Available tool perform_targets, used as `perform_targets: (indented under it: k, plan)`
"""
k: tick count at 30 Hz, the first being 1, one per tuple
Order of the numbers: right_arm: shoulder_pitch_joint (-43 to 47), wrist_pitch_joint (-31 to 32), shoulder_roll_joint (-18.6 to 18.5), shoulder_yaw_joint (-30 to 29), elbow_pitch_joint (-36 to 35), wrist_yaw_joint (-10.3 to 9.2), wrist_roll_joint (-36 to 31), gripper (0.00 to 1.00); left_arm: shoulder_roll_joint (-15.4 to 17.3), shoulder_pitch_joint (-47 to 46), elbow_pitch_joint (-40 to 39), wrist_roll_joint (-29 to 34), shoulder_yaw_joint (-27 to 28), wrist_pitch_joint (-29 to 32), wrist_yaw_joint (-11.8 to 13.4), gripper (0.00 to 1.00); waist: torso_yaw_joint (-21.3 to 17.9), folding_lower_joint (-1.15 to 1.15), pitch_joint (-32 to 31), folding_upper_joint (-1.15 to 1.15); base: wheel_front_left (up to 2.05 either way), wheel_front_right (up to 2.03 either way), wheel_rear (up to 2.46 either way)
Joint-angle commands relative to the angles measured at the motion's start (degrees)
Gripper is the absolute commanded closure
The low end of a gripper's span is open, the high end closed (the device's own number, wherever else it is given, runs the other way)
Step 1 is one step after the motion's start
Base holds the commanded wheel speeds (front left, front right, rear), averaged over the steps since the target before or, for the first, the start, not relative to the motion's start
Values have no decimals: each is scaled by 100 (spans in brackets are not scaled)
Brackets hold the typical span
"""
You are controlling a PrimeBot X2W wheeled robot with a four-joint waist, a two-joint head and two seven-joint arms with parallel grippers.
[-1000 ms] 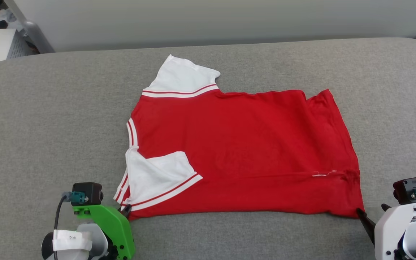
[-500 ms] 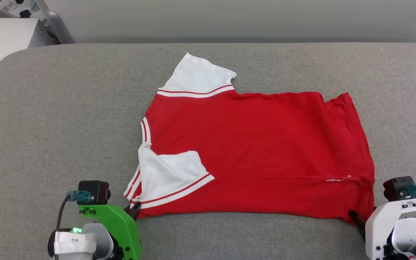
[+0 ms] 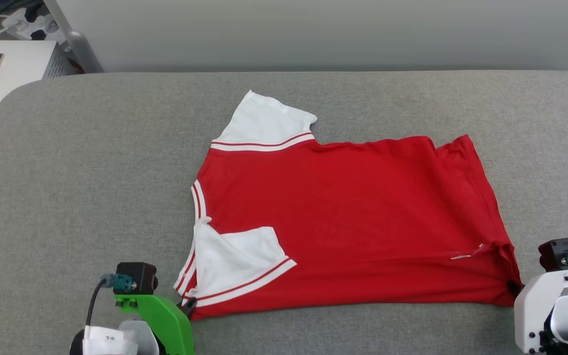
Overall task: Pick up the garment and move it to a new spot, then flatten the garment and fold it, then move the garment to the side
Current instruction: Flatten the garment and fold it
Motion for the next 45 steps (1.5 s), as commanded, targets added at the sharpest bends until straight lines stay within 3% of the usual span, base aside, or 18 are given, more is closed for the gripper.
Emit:
perform_targets:
  k: [1,13,24,26,27,28,29,36,45]
  plan:
    - [105,41,-65,-103,-35,-11,-55,100,24,128,46,-35,-13,21,25,100,-15,0,-106,0,0,0,0]
    - [906,633,143,-681,-745,-11,-61,100,-33,404,60,-115,-255,240,62,100,-36,0,-249,0,0,0,0]
    - [738,498,352,-506,-296,-11,-81,100,-234,241,569,-70,-378,214,-101,100,-51,0,-107,0,0,0,0]
    - [677,432,379,-481,-180,-11,-95,100,-254,208,647,-33,-386,171,-106,0,-51,0,-94,0,0,0,0]
    - [647,388,394,-481,-124,-11,-99,93,-267,194,690,-17,-390,149,-108,0,-51,0,-99,0,0,0,0]
    - [627,349,402,-480,-84,-11,-107,56,-277,185,722,-10,-394,137,-111,0,-51,0,-107,0,0,0,0]
    - [609,299,414,-486,-40,-11,-115,0,-289,178,756,-9,-397,129,-118,0,-52,0,-123,0,0,0,0]
    - [560,-48,415,-524,-51,-11,-115,0,-284,156,792,1,-292,-119,-175,0,-69,0,-329,0,0,0,0]
    - [526,-749,312,-445,-849,-11,4,0,-232,50,387,159,41,-951,-307,0,-115,0,-600,0,0,0,0]
